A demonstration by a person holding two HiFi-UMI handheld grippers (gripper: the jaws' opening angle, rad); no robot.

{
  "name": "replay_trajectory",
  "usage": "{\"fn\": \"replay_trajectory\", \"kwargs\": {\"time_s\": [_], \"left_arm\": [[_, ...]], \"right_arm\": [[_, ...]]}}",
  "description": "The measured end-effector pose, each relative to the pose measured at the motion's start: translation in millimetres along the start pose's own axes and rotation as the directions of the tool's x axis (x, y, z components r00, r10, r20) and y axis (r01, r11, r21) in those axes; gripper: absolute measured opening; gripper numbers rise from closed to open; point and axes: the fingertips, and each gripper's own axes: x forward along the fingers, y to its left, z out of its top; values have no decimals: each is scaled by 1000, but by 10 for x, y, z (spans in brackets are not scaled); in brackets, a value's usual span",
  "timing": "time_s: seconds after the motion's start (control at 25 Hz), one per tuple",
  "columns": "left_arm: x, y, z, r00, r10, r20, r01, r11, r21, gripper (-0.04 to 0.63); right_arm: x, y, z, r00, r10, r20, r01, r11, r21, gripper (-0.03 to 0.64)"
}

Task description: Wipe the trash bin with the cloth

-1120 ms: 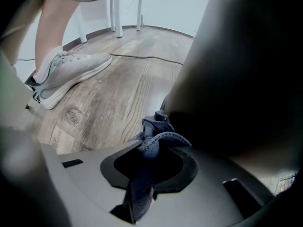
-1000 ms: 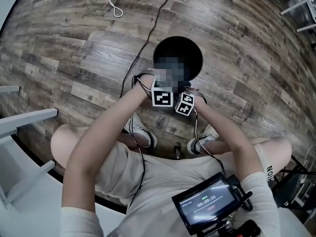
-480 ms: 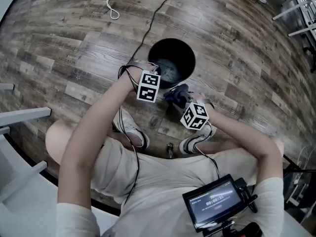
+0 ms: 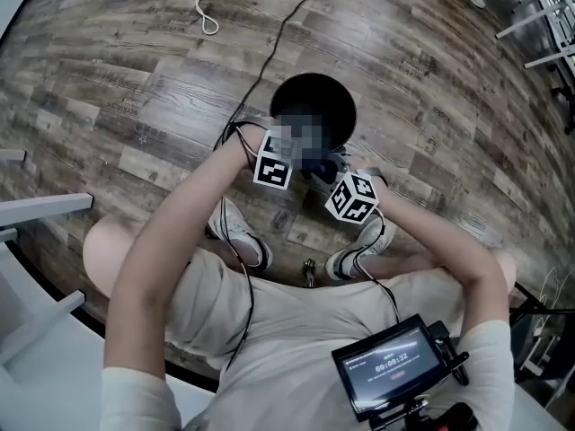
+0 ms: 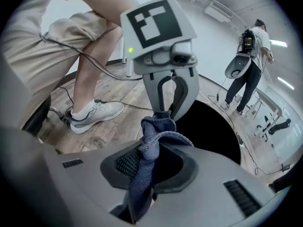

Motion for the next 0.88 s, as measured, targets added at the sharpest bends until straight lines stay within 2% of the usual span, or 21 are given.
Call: {"fn": "replay_trajectory", "kwargs": {"time_s": [0.12,0.32,0.52,0.76,0.88], "left_arm": [[0,-4,30,1000,2,23,-2,1000,-5,61],[17,22,174,997,9,80,-3,998,-69,44],[11,50,188,996,10,83,-2,996,-88,43],[29,84,219,997,23,76,-14,992,-123,43],[45,117,259,997,36,69,-25,988,-151,43]], "right_arm": [[144,72,-156,1000,12,-25,-14,999,-44,77],[498,121,-531,995,39,-90,-41,999,-29,77],[917,226,-895,985,57,-160,-60,998,-16,77],[1409,367,-1285,961,71,-267,-75,997,-5,77],[1573,382,-1476,940,72,-332,-60,997,46,77]]}}
